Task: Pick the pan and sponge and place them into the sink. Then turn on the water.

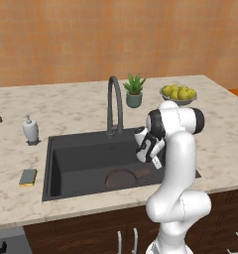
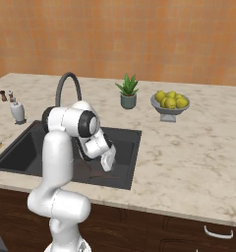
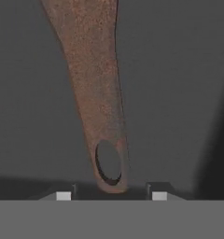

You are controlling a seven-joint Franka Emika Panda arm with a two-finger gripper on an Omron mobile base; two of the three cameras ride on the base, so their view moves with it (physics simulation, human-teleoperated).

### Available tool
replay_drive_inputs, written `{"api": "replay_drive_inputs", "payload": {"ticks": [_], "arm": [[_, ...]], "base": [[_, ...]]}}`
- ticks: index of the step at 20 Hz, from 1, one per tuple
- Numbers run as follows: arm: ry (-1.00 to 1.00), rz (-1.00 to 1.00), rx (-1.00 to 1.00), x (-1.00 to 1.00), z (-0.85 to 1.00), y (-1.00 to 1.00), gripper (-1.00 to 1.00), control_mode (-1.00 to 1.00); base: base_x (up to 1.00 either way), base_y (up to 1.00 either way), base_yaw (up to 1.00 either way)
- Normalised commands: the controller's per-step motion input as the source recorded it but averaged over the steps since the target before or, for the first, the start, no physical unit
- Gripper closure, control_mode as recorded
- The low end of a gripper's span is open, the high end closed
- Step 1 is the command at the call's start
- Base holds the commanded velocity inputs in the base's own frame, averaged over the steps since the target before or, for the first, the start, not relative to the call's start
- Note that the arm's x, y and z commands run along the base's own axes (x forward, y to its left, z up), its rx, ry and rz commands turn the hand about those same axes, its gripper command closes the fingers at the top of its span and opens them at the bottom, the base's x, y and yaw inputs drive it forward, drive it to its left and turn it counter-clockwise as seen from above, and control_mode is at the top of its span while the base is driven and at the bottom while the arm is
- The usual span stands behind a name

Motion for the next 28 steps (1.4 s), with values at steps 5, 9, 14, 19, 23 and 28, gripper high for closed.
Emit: {"api": "replay_drive_inputs", "payload": {"ticks": [5, 9, 14, 19, 23, 28], "arm": [[-0.06, 0.00, 0.00, -0.03, 0.10, -0.04, -1.00, -1.00], [-0.13, 0.00, 0.08, -0.14, 0.44, -0.29, -1.00, -1.00], [-0.04, 0.00, 0.18, -0.11, 0.65, -0.51, -1.00, -1.00], [0.00, 0.03, 0.19, -0.08, 0.92, -0.32, -1.00, -1.00], [0.04, 0.10, 0.10, -0.12, 1.00, -0.26, -1.00, -1.00], [0.18, 0.18, 0.02, -0.61, 0.89, -0.28, -1.00, -1.00]], "base": [[0.00, 0.00, 0.00], [0.00, 0.00, 0.00], [0.00, 0.00, 0.00], [0.00, 0.00, 0.00], [0.00, 0.00, 0.00], [0.00, 0.00, 0.00]]}}
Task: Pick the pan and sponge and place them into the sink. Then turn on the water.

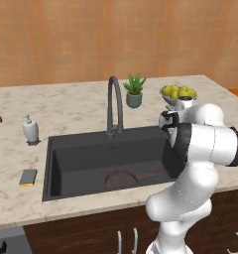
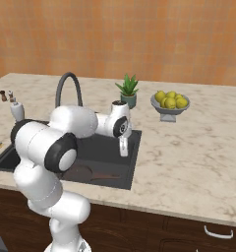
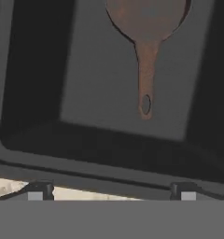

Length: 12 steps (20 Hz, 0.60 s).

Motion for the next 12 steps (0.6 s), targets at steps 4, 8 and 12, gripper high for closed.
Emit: {"api": "replay_drive_inputs", "payload": {"ticks": [4, 8, 12], "arm": [[0.18, 0.36, 0.00, -0.96, 0.71, -0.03, -1.00, -1.00], [0.15, 0.53, 0.00, -0.96, 0.56, 0.15, -1.00, -1.00], [0.14, 0.65, -0.03, -1.00, 0.28, 0.36, -1.00, -1.00]], "base": [[0.00, 0.00, 0.00], [0.00, 0.00, 0.00], [0.00, 0.00, 0.00]]}}
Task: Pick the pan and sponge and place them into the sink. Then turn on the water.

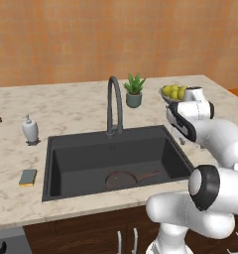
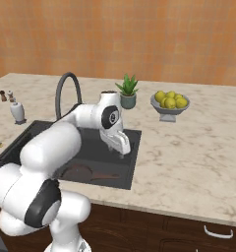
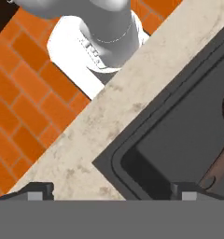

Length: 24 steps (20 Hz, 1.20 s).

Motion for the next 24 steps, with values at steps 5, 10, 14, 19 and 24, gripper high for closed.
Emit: {"api": "replay_drive_inputs", "payload": {"ticks": [5, 10, 14, 19, 24], "arm": [[-0.03, 0.56, 0.01, -0.87, 0.10, 0.47, -1.00, -1.00], [-0.25, 0.23, 0.12, -0.44, 0.37, 0.45, -1.00, -1.00], [-0.17, 0.09, 0.21, -0.02, 0.46, 0.91, -1.00, -1.00], [-0.07, 0.17, 0.17, 0.00, 0.32, 1.00, -1.00, -1.00], [0.00, 0.28, 0.02, -0.09, 0.42, 1.00, -1.00, -1.00]], "base": [[0.00, 0.00, 0.00], [0.00, 0.00, 0.00], [0.00, 0.00, 0.00], [0.00, 0.00, 0.00], [0.00, 0.00, 0.00]]}}
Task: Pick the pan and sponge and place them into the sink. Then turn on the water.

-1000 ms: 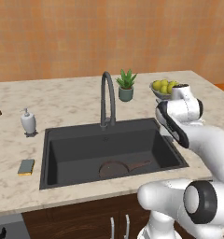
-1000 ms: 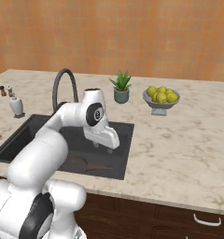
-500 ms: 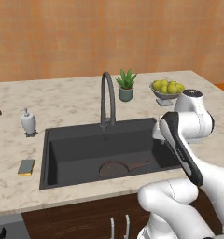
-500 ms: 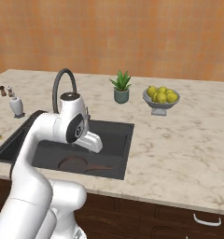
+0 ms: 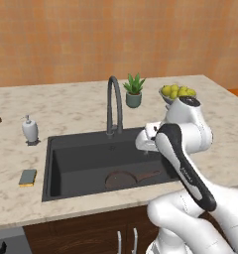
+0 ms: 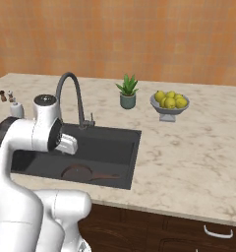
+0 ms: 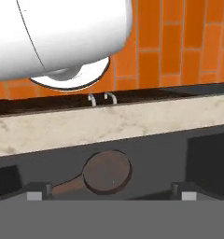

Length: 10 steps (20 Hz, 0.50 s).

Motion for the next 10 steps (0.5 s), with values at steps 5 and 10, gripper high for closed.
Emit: {"api": "replay_drive_inputs", "payload": {"ticks": [5, 10], "arm": [[0.00, 0.19, 0.00, 0.01, 0.43, 1.00, -1.00, -1.00], [0.00, 0.10, -0.04, 0.01, 0.03, 1.00, -1.00, -1.00]], "base": [[0.00, 0.00, 0.00], [0.00, 0.00, 0.00]]}}
